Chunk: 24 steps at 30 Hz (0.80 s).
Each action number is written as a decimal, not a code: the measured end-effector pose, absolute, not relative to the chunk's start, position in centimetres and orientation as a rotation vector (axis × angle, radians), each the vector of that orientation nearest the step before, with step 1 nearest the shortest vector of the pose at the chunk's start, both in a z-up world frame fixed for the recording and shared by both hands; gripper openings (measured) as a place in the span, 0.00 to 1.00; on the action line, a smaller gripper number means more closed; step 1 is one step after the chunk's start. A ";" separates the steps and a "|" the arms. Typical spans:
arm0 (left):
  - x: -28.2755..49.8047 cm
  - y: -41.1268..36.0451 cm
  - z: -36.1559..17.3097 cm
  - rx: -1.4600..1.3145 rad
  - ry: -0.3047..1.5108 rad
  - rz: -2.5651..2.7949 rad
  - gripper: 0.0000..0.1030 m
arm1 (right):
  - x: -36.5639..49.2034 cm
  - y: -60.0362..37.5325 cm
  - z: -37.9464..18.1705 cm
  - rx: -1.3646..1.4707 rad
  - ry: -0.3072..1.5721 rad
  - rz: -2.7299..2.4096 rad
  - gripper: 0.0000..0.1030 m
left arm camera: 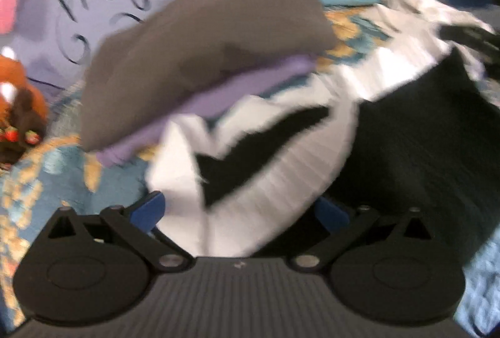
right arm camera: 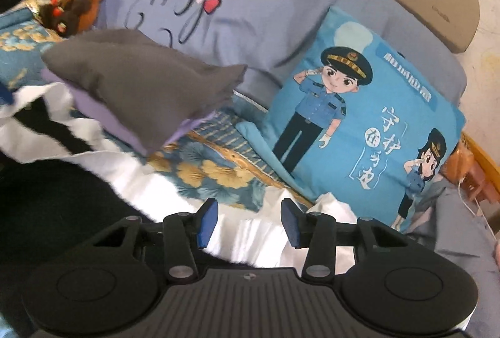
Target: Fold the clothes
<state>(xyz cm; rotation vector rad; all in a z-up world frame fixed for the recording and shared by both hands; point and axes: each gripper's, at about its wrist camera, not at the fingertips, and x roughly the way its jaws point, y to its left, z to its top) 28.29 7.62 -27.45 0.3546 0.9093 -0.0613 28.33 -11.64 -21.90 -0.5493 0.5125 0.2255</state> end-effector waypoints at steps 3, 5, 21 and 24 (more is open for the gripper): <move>29.9 8.6 -26.5 0.345 0.878 0.011 1.00 | 26.3 -11.5 -22.0 -0.541 0.502 0.259 0.44; 31.0 9.4 -25.0 0.334 0.844 0.067 1.00 | 25.6 -11.3 -22.2 -0.529 0.507 0.280 0.45; 23.5 15.1 -23.4 0.124 0.905 0.083 1.00 | 19.2 -14.1 -22.2 -0.180 0.613 0.299 0.55; 20.5 15.3 -25.1 0.031 0.948 0.094 1.00 | 16.9 -15.2 -23.2 -0.104 0.639 0.284 0.58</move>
